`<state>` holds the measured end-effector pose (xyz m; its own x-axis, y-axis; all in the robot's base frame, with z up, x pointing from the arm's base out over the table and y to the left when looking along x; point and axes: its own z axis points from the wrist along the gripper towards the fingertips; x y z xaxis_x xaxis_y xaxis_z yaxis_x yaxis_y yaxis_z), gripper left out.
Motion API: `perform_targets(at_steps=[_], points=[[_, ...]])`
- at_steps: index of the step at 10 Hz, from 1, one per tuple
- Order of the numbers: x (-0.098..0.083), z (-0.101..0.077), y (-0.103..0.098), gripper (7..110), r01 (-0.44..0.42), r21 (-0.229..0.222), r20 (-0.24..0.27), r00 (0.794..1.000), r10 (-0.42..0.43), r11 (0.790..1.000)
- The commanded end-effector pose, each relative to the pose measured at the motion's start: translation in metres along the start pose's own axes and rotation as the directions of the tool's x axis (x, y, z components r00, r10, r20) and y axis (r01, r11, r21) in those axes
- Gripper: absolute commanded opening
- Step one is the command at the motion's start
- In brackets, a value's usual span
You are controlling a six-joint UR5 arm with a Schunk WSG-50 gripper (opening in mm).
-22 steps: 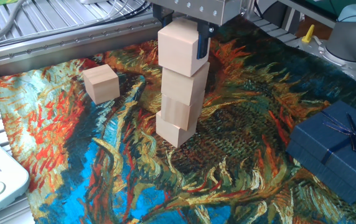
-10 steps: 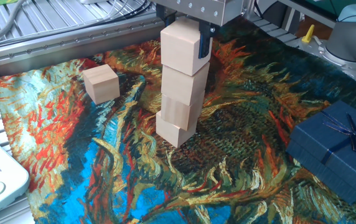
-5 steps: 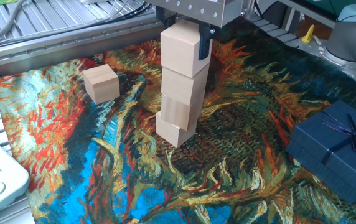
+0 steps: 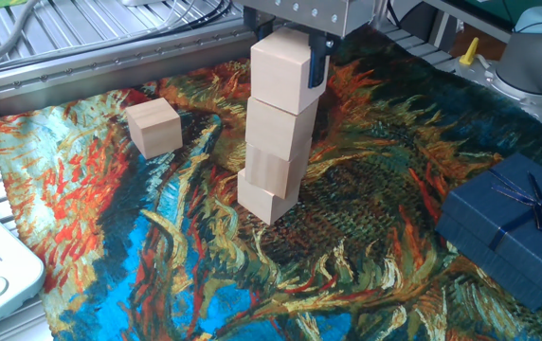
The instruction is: Stack the blocks in a vertical line of five
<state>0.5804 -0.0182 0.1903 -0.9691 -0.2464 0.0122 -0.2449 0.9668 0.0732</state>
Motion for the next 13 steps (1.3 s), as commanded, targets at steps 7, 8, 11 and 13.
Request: perform_targets(at_steps=[7,8,11,13], points=[[-0.011,0.003,0.0,22,-0.007,0.003,0.056,0.998,0.007,1.0],[-0.01,0.004,0.001,22,-0.006,0.001,0.056,0.998,0.006,1.0],[-0.007,0.004,0.004,22,-0.006,-0.004,0.053,0.999,0.006,1.0],[-0.006,0.002,0.004,22,-0.005,-0.011,0.053,0.999,0.006,1.0]])
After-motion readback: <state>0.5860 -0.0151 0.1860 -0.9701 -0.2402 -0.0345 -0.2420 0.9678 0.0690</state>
